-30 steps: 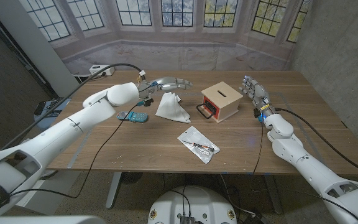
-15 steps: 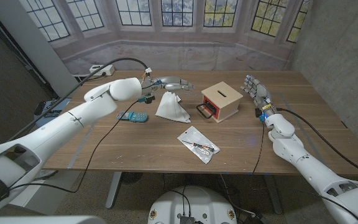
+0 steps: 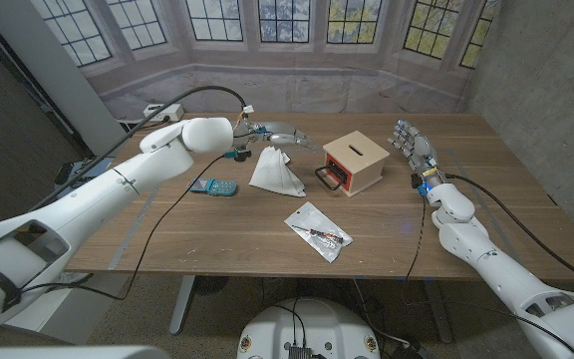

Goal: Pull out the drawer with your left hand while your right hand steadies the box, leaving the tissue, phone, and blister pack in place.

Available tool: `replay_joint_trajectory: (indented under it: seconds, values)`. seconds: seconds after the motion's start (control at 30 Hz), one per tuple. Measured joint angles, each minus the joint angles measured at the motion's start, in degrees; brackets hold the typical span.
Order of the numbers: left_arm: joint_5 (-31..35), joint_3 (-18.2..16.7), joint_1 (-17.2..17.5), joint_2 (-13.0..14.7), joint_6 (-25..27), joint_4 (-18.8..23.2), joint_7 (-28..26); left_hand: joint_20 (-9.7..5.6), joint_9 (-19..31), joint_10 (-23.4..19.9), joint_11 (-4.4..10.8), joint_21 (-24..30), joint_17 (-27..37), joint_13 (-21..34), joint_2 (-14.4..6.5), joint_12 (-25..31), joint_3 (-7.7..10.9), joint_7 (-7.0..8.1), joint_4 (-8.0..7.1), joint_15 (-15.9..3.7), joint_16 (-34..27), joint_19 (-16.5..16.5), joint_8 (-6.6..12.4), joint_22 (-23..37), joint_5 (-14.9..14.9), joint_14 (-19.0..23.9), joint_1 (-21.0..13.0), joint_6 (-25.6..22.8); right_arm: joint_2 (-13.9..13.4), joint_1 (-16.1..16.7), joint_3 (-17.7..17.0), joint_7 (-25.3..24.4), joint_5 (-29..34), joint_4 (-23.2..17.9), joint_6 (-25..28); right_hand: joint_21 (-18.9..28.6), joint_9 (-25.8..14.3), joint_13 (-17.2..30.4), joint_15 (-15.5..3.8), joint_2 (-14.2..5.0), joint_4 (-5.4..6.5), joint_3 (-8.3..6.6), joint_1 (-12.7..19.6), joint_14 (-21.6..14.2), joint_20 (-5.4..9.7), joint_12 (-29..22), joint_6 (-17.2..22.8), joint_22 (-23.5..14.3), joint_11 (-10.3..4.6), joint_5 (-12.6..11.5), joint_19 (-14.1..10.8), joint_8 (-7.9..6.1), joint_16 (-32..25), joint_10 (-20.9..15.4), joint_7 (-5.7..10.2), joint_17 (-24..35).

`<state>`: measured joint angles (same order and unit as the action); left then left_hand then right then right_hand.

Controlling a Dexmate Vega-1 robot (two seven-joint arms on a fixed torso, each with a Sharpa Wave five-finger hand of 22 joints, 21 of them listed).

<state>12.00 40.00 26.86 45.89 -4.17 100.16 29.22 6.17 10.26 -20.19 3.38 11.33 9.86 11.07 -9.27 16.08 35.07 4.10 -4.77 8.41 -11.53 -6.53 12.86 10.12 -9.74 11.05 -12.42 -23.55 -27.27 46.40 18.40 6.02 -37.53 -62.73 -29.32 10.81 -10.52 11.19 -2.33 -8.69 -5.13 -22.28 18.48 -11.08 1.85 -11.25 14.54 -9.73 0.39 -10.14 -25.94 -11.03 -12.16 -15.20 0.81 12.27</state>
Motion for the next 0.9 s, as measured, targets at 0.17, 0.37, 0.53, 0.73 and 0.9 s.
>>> replay_joint_trajectory:
  seconds: [0.17, 0.37, 0.53, 0.73, 0.9]
  values:
    - [1.3, 1.6, -2.1, -0.8, 2.0, 0.8, 2.7, 0.4, 0.0, 0.0, 0.0, 0.0, 0.0, 0.0, 0.4, 0.0, -0.16, 0.0, -0.64, 0.0, 0.0, -0.2, -0.47, 0.2, 0.0, 0.0, 0.4, 0.0, -0.5, 0.9, -0.3, 0.0, -0.2, -1.0, 0.0, 0.0, 0.0, 0.0, 0.0, 0.57, 0.4, 0.4, -0.6, 0.0, 0.0, 0.0, 0.0, 0.0, 0.0, 0.0, 0.0, 0.0, 0.0, 0.0, 0.0, 0.1]
    - [2.4, 2.4, -3.4, -1.0, 3.5, 1.8, 4.6, 0.62, 0.0, -0.4, 0.41, 0.0, 0.0, 0.0, 0.7, 0.0, -0.48, 0.0, -0.96, 0.0, 0.0, -0.4, -0.8, 0.2, 0.0, 0.0, 1.3, 0.0, -0.8, 1.6, -0.5, -0.1, -0.5, -1.6, 0.0, 0.0, 0.0, 0.0, 0.0, 0.6, 0.79, 0.79, -1.2, 0.0, 0.0, 0.0, 0.2, 0.0, 0.0, 0.0, 0.0, 0.0, 0.0, 0.0, -0.21, 0.1]
    - [3.3, 3.0, -4.3, -1.1, 4.7, 2.7, 6.4, 0.61, 0.3, -1.0, 1.01, 0.0, 0.0, 0.0, 0.8, 0.0, -0.62, 0.31, -1.58, -0.3, 0.0, -0.4, -0.79, 0.2, 0.0, 0.6, 1.8, -0.3, -1.1, 2.1, -0.7, -0.4, -0.6, -2.4, 0.1, 0.0, 0.0, 0.0, 0.0, 0.58, 1.03, 1.02, -1.8, 0.0, 0.0, 0.0, 0.2, 0.0, 0.0, 0.0, 0.0, 0.0, 0.0, 0.0, -0.21, 0.1]
    - [4.1, 3.5, -5.1, -0.9, 5.5, 3.6, 8.1, 0.6, 0.3, -2.8, 1.15, 0.4, 0.0, 0.0, 0.9, 0.0, -0.63, 0.51, -2.06, -0.44, 0.0, -0.4, -0.79, 0.2, 0.0, 1.5, 2.7, -1.1, -1.5, 2.7, -0.8, -1.2, -0.4, -3.5, 0.3, 0.0, 0.0, 0.0, 0.0, 0.58, 1.03, 1.02, -1.8, 0.0, -0.01, 0.0, 0.2, 0.0, 0.0, 0.0, 0.0, 0.0, 0.0, 0.0, -0.21, 0.1]
    - [4.7, 3.7, -5.5, -0.6, 6.0, 4.1, 9.1, 0.6, 0.3, -3.8, 1.61, 0.4, 0.0, 0.0, 0.6, 0.0, -0.62, 0.71, -2.53, -0.05, 0.0, -0.4, -0.79, 0.2, 0.0, 2.3, 3.1, -1.3, -1.6, 3.0, -0.9, -1.8, -0.1, -4.2, 0.6, 0.0, 0.0, 0.0, 0.0, 0.58, 1.19, 1.18, -1.8, 0.0, -0.31, 0.0, 0.2, 0.0, 0.0, 0.0, 0.3, 0.0, 0.0, 0.0, -0.2, 0.1]
